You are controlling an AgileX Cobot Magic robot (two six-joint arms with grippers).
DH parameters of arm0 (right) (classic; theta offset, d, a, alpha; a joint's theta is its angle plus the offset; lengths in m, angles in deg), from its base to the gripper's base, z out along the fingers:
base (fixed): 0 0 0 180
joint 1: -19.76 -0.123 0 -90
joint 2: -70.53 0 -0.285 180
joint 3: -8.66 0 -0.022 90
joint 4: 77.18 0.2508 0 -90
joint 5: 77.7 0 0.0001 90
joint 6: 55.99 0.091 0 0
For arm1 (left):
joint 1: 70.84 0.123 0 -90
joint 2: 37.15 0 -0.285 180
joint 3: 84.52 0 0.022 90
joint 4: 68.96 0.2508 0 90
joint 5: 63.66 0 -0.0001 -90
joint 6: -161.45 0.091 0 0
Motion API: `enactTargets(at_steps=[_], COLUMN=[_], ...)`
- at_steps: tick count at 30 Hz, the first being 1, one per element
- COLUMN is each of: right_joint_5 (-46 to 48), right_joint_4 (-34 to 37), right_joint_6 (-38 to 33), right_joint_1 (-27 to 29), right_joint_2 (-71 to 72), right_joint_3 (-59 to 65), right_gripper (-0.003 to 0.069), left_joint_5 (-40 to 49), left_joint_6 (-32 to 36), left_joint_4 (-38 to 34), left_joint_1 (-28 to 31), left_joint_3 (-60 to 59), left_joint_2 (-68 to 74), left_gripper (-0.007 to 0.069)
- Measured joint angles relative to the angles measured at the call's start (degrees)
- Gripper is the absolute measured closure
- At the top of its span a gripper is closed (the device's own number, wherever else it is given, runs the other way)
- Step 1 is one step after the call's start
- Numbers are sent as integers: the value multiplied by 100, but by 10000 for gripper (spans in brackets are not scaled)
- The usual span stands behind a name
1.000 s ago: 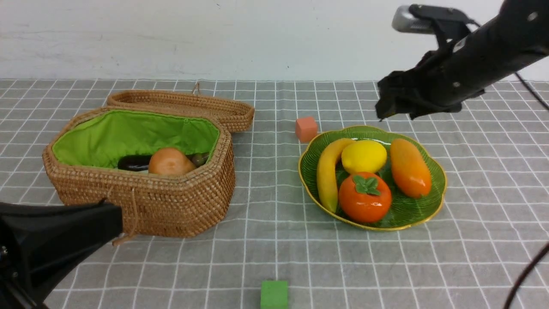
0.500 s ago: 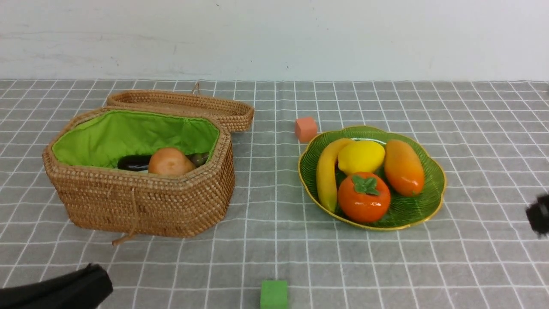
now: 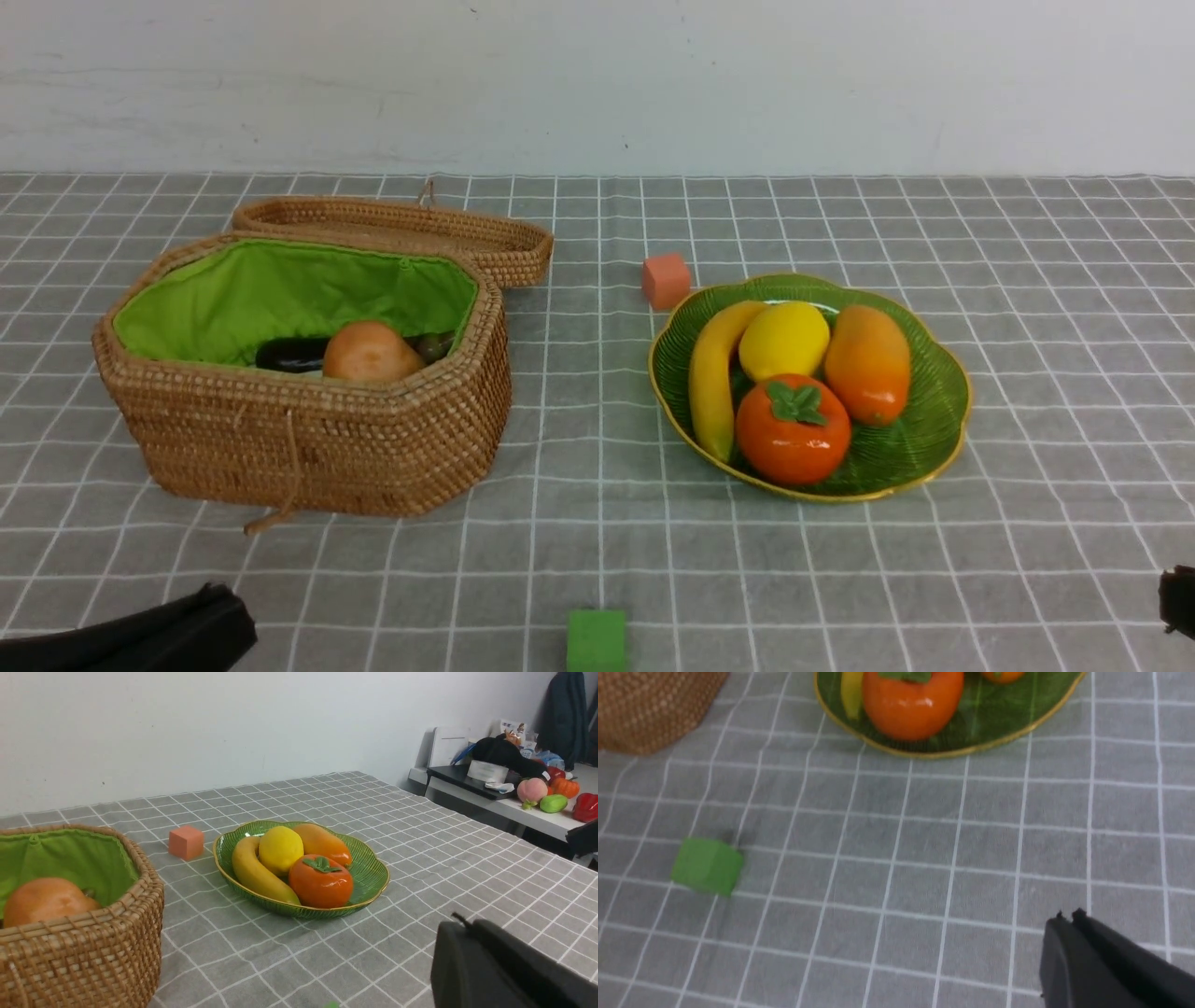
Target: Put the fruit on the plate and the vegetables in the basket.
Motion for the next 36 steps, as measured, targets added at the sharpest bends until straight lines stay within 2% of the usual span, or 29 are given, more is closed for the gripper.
enactTargets(at_steps=[3,7,12,13,17,19,23,36], right_joint_5=[-381,-404,-1067,-1536,-2209,-2186,-1423,-1381], right_joint_4=[0,3,-842,-1150,-1221,-1200,-1150,-1150], right_joint_6=[28,35,-45,-56,-56,-56,-63,-115], right_joint_1=[0,-11,-61,93,610,838,1092,1132], right_joint_2=[2,2,326,717,2006,2667,3625,3729], right_joint_3=[328,515,891,1278,2343,2819,3009,2998], right_gripper=[659,656,657,663,673,673,673,673], left_joint_5=[112,264,404,462,528,553,586,625], left_joint_6=[0,0,0,0,0,0,-5,-4], left_joint_4=[0,0,0,0,2,7,7,7], left_joint_1=[0,0,0,0,0,0,0,0], left_joint_3=[0,0,0,0,0,0,0,0], left_joint_2=[0,0,-6,-19,-24,-27,-27,-27], left_gripper=[617,613,607,606,606,606,606,596])
